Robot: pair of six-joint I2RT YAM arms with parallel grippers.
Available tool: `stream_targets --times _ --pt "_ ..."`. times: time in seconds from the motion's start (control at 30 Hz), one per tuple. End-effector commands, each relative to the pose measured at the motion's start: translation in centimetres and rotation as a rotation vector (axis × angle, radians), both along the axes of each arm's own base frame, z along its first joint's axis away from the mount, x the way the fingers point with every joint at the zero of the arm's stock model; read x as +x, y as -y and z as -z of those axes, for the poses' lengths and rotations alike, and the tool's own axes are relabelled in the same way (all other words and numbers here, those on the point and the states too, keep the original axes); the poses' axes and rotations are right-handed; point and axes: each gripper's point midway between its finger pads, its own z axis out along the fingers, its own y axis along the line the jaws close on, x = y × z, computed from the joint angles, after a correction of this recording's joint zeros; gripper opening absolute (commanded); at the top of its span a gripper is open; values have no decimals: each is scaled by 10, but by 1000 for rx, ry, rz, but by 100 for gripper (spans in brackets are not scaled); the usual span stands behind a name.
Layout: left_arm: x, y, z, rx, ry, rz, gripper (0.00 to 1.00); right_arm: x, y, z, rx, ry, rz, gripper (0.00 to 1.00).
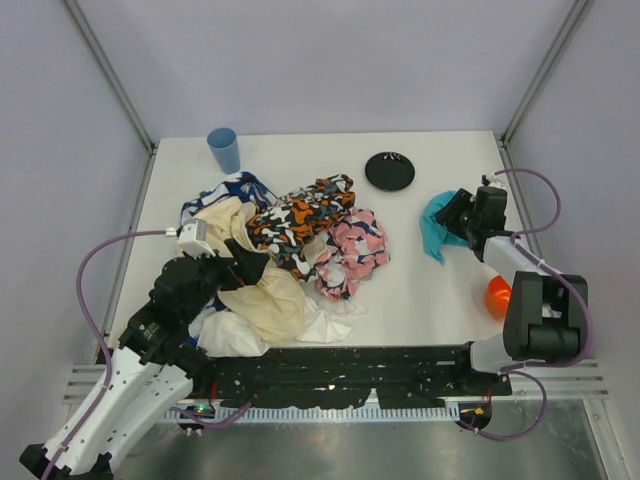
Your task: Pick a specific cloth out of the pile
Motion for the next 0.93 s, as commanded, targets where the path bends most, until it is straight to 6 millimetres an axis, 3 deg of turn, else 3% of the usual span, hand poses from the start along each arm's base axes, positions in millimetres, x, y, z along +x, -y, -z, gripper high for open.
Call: stream_targets --times 0.0,0.03,0.07,0.1,0.13,0.17,0.2,0.27,0.43,0.63,0.9 --pt "0 -6 -3 19 16 -20 100 19 -18 -70 64 208 -85 64" --pt "0 -6 -1 20 15 -23 100 15 -14 -71 42 190 -68 67" --pt "0 -6 -1 18 16 -23 100 12 -9 -91 2 230 -58 75" --pt "1 -6 -3 14 22 -23 100 6 -3 -91 -21 210 -31 81" --pt "1 -5 -1 16 18 -22 100 -1 1 -112 -61 255 -26 92" --pt "1 -6 -1 15 18 -25 100 -11 7 -109 -89 224 0 95" --pt "2 -6 0 17 13 -27 100 -22 14 -125 -141 255 18 95" --pt "3 -5 2 18 6 -29 100 -46 28 -135 -226 255 72 95" --pt "7 -1 3 17 -5 -22 100 -102 42 -139 -290 252 164 95" --pt "8 -4 3 47 -26 -33 100 -117 30 -146 -307 348 98 95" --pt "6 -12 1 58 -9 -61 100 -119 31 -147 -306 397 115 95"
